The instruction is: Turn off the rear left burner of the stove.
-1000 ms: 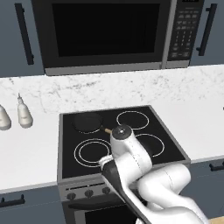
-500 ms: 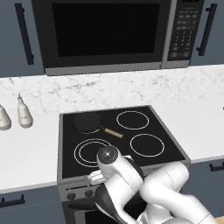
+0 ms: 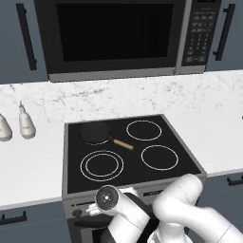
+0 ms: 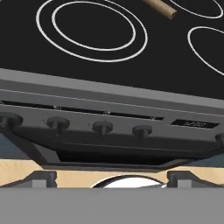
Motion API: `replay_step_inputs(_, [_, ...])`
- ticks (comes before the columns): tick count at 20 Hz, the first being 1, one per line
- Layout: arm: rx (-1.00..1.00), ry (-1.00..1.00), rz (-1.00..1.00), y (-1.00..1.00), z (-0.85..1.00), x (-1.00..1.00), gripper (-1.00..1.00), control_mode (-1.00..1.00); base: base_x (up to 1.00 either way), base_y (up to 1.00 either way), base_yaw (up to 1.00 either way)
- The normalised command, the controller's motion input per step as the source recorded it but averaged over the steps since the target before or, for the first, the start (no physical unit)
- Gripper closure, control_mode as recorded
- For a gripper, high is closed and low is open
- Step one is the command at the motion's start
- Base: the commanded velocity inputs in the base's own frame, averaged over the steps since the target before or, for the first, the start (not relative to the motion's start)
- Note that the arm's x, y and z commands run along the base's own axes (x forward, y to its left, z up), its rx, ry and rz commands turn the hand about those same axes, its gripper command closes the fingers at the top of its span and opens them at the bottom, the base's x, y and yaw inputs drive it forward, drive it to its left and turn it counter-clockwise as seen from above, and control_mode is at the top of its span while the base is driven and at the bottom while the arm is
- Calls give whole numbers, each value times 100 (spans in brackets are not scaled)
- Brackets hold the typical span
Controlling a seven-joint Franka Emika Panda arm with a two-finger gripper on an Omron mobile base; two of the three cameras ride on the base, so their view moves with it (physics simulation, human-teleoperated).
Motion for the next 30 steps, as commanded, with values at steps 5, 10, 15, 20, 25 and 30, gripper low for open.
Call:
replay_step_inputs(5, [-4,-7,0,43,-25,-3,-100,-100,0,0,0])
replay_step_inputs(10, [-2,-11,0,39,-29,-2,-100,-100,0,0,0])
replay_step_inputs(15, [-1,-19,0,37,-33,0,-100,-100,0,0,0])
replay_step_inputs(20, [0,-20,0,34,-32,0,-100,-100,0,0,0])
replay_step_inputs(25, [0,-23,0,11,-13,0,-100,-100,0,0,0])
replay_step_inputs(30, [0,-21,0,0,-10,1,-100,-100,0,0,0])
